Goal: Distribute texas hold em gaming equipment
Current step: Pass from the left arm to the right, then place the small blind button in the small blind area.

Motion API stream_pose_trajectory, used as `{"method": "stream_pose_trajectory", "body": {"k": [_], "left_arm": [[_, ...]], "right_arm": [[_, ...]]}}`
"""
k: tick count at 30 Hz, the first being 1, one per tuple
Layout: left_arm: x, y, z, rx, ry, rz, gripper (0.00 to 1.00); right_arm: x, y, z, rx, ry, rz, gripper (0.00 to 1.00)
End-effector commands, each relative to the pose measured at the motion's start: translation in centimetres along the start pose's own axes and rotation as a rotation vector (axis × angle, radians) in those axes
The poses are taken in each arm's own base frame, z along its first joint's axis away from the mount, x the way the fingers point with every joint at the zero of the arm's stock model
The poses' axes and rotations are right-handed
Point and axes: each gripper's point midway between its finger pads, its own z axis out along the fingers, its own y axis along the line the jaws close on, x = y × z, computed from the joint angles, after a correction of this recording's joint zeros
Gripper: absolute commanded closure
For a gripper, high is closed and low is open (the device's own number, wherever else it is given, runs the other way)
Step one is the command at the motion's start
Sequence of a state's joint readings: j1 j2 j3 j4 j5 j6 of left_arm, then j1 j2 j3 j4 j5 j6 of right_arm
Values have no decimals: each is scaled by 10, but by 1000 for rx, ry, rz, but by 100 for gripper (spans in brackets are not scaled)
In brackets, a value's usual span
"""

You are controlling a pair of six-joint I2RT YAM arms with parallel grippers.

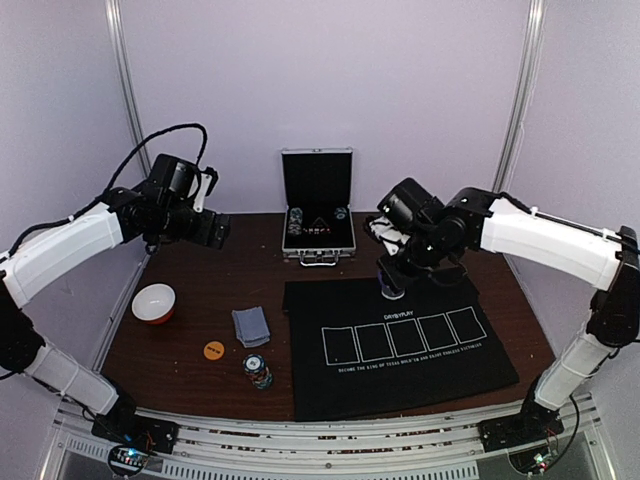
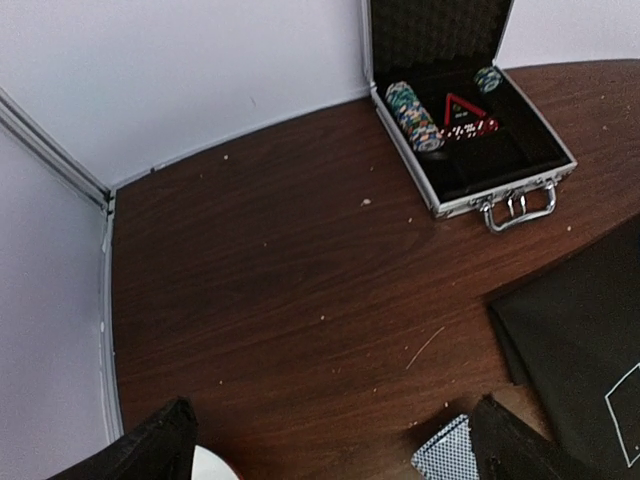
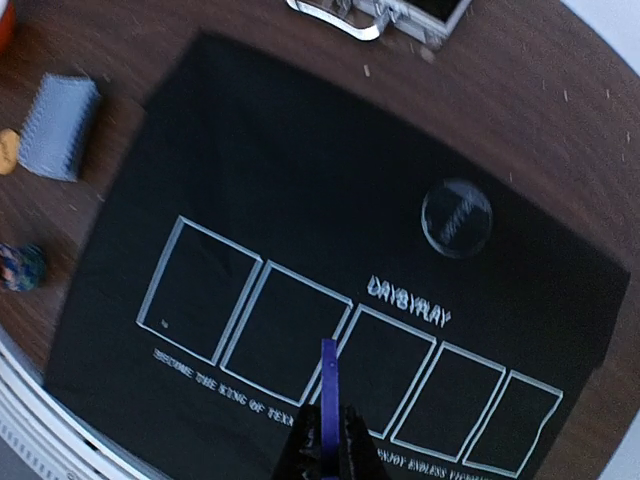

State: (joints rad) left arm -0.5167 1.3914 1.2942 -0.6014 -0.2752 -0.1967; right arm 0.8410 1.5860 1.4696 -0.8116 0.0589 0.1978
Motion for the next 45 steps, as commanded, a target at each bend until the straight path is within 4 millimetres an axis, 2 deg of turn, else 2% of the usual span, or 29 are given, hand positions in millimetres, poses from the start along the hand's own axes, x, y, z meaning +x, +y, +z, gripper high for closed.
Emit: {"method": "stream_pose_trajectory", "body": {"k": [1,6,10,14,20,27,31,45], "left_arm": [[12,12,6,-48,2,-20,2],[17,15,5,-47,-16,-39,2],[19,16,0,-45,-30,-43,2],[19,21,-7,-57,-51,-45,2],[20,18,-5,-45,-53,-43,2],[18,16,-3,-40,-48,-41,2],[20,14,0,-33,-39,-38,2],[20,16,3,-48,-30,-30,2]], "right_arm": [[87,-39,2,353,314,22,100],[138,-44,2,490,456,48,100],[161,-43,4,516,504,87,100],[187,-54,2,585,568,95,100],[197,-59,7,606,572,94,100],[225,-70,11,661,628,83,100],[229,-77,12,702,637,77,100],[270,-82,29,737,780,29,100]]}}
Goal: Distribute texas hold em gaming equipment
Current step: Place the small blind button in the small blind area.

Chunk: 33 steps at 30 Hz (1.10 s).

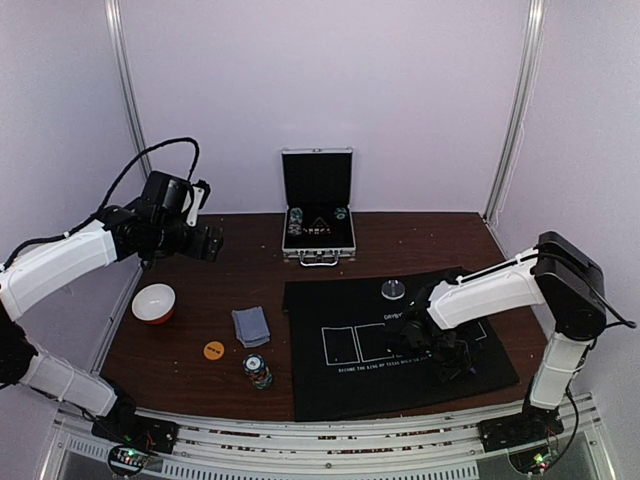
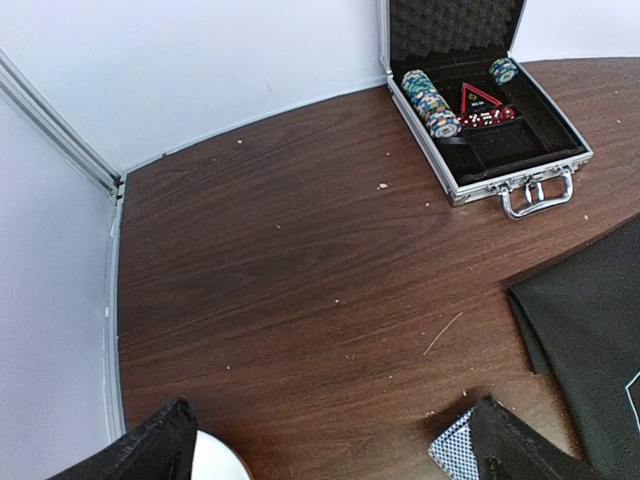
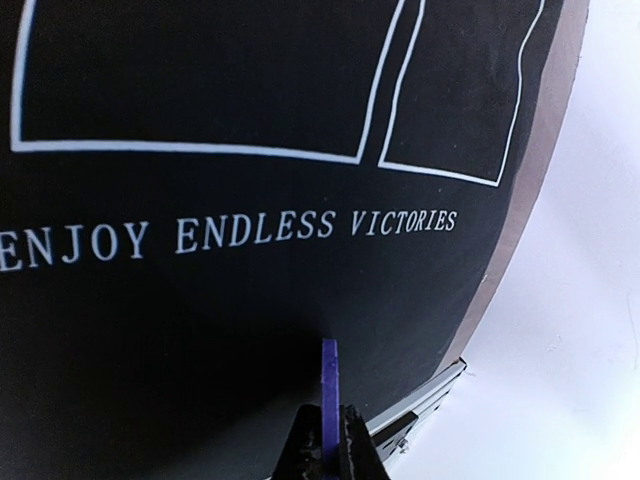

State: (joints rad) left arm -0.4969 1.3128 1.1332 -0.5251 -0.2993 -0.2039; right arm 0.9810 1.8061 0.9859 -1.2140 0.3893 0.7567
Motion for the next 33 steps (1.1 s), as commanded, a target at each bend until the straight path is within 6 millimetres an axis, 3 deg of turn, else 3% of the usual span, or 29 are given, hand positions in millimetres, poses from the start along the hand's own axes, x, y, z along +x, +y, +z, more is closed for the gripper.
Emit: {"method": "stream_pose_trajectory", "body": {"k": [1,9,11,15,21,24,27,30,33], "left_arm": [[-12,3,0,-11,-36,-13,2],[-12,3,1,-14,-33,-11,2],[-12,3,0,-13,-35,-11,2],[-10,2,1,-6,-29,-12,2],[8,-4,5,25,28,-28,2],[25,-8,7,42,94,-58,2],[55,-14,8,74,177,-98,2],[93,-18,6,85,265,-135,2],[128,-22,-1,53,358,-127,2]], "right_arm": [[8,3,12,11,40,-8,100],[13,15,13,-40,71,-27,100],[11,20,10,-67,71,-27,90],[6,27,2,-120,62,-22,58],[-11,30,-28,-218,-3,14,41],[-23,28,-50,-268,-56,17,27],[-44,20,-73,-330,-139,53,13],[-67,7,-93,-389,-238,112,4],[-85,-4,-102,-438,-311,153,1]]}}
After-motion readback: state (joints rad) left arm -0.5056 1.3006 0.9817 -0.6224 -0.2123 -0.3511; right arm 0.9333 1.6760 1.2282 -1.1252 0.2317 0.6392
